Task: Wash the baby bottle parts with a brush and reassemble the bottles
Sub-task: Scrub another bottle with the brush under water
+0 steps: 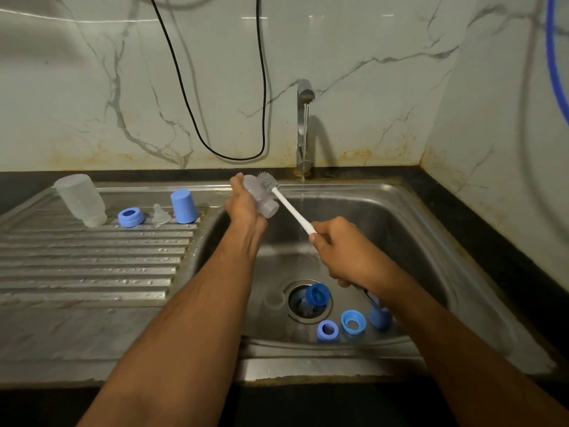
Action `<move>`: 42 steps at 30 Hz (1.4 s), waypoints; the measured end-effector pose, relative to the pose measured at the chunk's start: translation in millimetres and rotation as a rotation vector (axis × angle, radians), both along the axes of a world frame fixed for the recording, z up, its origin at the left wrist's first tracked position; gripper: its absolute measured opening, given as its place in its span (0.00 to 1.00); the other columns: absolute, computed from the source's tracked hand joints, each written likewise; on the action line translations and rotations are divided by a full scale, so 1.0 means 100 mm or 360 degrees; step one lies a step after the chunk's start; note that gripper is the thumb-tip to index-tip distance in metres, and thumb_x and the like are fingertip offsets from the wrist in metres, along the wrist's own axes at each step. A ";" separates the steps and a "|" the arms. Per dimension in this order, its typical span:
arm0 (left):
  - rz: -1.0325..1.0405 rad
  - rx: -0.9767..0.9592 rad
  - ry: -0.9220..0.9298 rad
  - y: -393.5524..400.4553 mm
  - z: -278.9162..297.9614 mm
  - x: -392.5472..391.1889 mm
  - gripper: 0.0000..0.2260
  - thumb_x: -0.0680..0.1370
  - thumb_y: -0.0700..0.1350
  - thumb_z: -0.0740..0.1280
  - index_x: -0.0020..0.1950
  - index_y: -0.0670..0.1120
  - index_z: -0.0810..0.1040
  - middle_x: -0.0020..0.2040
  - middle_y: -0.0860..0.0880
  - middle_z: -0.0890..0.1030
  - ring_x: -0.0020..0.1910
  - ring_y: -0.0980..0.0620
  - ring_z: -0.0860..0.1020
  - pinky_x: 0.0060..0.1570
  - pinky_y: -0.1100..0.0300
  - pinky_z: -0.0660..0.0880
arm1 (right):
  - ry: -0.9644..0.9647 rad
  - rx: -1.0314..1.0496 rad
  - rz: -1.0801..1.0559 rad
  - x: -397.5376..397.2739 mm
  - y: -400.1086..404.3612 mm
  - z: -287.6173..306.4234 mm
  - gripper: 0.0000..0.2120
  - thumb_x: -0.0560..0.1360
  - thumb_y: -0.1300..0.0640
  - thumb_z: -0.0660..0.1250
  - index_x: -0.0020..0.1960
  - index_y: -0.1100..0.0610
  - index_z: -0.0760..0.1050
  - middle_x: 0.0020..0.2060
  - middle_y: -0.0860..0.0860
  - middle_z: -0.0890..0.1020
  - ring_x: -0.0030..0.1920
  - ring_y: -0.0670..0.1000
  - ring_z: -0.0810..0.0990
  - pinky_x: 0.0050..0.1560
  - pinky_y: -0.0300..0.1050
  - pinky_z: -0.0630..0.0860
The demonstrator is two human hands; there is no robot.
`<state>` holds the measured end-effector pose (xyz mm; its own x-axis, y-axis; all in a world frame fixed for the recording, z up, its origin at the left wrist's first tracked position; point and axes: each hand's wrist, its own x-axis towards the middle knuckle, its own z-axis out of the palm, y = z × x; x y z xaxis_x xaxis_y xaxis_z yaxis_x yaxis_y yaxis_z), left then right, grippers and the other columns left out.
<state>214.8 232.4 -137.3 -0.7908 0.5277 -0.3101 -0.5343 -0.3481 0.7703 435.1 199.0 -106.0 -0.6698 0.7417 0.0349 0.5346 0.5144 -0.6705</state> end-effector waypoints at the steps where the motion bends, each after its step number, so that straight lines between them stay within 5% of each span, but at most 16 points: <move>1: 0.0048 0.0039 -0.0035 -0.04 0.01 -0.05 0.20 0.75 0.59 0.70 0.56 0.45 0.75 0.48 0.44 0.79 0.42 0.48 0.80 0.32 0.57 0.78 | -0.0019 -0.0035 0.0031 0.04 -0.02 0.00 0.11 0.85 0.55 0.57 0.58 0.57 0.76 0.34 0.49 0.72 0.28 0.45 0.70 0.24 0.36 0.67; 7: -0.0140 0.0145 0.0117 -0.06 0.08 0.16 0.04 0.83 0.50 0.64 0.50 0.52 0.73 0.50 0.45 0.75 0.45 0.49 0.78 0.35 0.56 0.79 | 0.0108 -0.0118 -0.0050 -0.03 0.04 0.06 0.10 0.85 0.55 0.57 0.57 0.57 0.76 0.34 0.51 0.72 0.29 0.48 0.70 0.24 0.40 0.69; 12: -0.0118 0.0246 0.0090 -0.09 0.12 0.16 0.05 0.84 0.48 0.63 0.49 0.53 0.73 0.49 0.45 0.75 0.43 0.49 0.78 0.35 0.56 0.78 | 0.0103 -0.0271 -0.0024 0.05 0.06 0.02 0.08 0.85 0.54 0.57 0.56 0.54 0.74 0.34 0.52 0.73 0.29 0.47 0.70 0.25 0.39 0.68; 19: 0.0000 0.0397 -0.0082 -0.07 0.09 0.02 0.16 0.80 0.54 0.68 0.55 0.41 0.76 0.44 0.41 0.82 0.38 0.47 0.83 0.39 0.54 0.81 | 0.0139 -0.0403 -0.0025 0.18 0.05 0.13 0.12 0.85 0.56 0.58 0.65 0.55 0.74 0.36 0.55 0.74 0.28 0.48 0.69 0.24 0.37 0.68; 23: -0.0307 -0.0061 0.0396 -0.11 0.08 0.10 0.32 0.73 0.66 0.68 0.65 0.43 0.74 0.54 0.42 0.81 0.48 0.46 0.83 0.42 0.52 0.82 | 0.0159 -0.0272 -0.0249 0.16 0.13 0.06 0.14 0.84 0.56 0.60 0.68 0.53 0.75 0.36 0.55 0.76 0.29 0.49 0.71 0.25 0.39 0.68; 27: -0.0869 -0.0188 0.0852 -0.18 0.06 0.25 0.27 0.75 0.38 0.74 0.71 0.49 0.70 0.64 0.43 0.77 0.58 0.44 0.80 0.53 0.46 0.82 | 0.0277 -0.0137 -0.0388 0.14 0.28 -0.02 0.14 0.84 0.53 0.60 0.67 0.53 0.76 0.32 0.51 0.75 0.28 0.48 0.72 0.23 0.38 0.67; 30: -0.0744 -0.0593 0.1378 -0.14 0.01 0.32 0.33 0.72 0.32 0.74 0.73 0.49 0.68 0.67 0.46 0.74 0.60 0.48 0.76 0.55 0.52 0.80 | 0.0203 -0.0038 -0.0352 0.16 0.31 -0.05 0.16 0.84 0.52 0.62 0.70 0.50 0.75 0.34 0.49 0.76 0.29 0.46 0.73 0.24 0.37 0.68; 33: -0.0403 -0.0612 0.1338 -0.17 0.04 0.37 0.26 0.74 0.32 0.73 0.70 0.44 0.72 0.59 0.48 0.76 0.44 0.58 0.76 0.37 0.72 0.77 | 0.0135 0.0000 -0.0252 0.15 0.24 -0.06 0.17 0.84 0.52 0.62 0.72 0.50 0.74 0.35 0.48 0.75 0.30 0.46 0.73 0.25 0.37 0.69; 35: -0.0262 -0.0624 0.1292 -0.20 0.02 0.31 0.24 0.74 0.31 0.73 0.69 0.42 0.73 0.56 0.49 0.76 0.38 0.61 0.72 0.27 0.76 0.71 | 0.0110 -0.0047 -0.0169 0.16 0.20 -0.04 0.17 0.84 0.53 0.61 0.72 0.50 0.73 0.34 0.50 0.75 0.29 0.46 0.72 0.24 0.37 0.68; 39: -0.0304 -0.0603 0.1307 -0.21 0.03 0.30 0.26 0.72 0.31 0.75 0.68 0.42 0.74 0.60 0.46 0.78 0.45 0.58 0.75 0.29 0.76 0.73 | -0.0009 0.0192 -0.0224 0.20 0.21 0.03 0.15 0.84 0.53 0.61 0.68 0.53 0.77 0.39 0.52 0.80 0.35 0.48 0.77 0.33 0.41 0.74; 42: -0.0421 -0.0562 0.1316 -0.14 0.06 0.45 0.23 0.74 0.32 0.73 0.67 0.42 0.74 0.53 0.50 0.76 0.40 0.60 0.74 0.27 0.76 0.71 | -0.0051 0.0338 -0.0289 0.18 0.21 0.05 0.15 0.84 0.54 0.61 0.67 0.56 0.78 0.46 0.54 0.82 0.43 0.50 0.81 0.45 0.45 0.79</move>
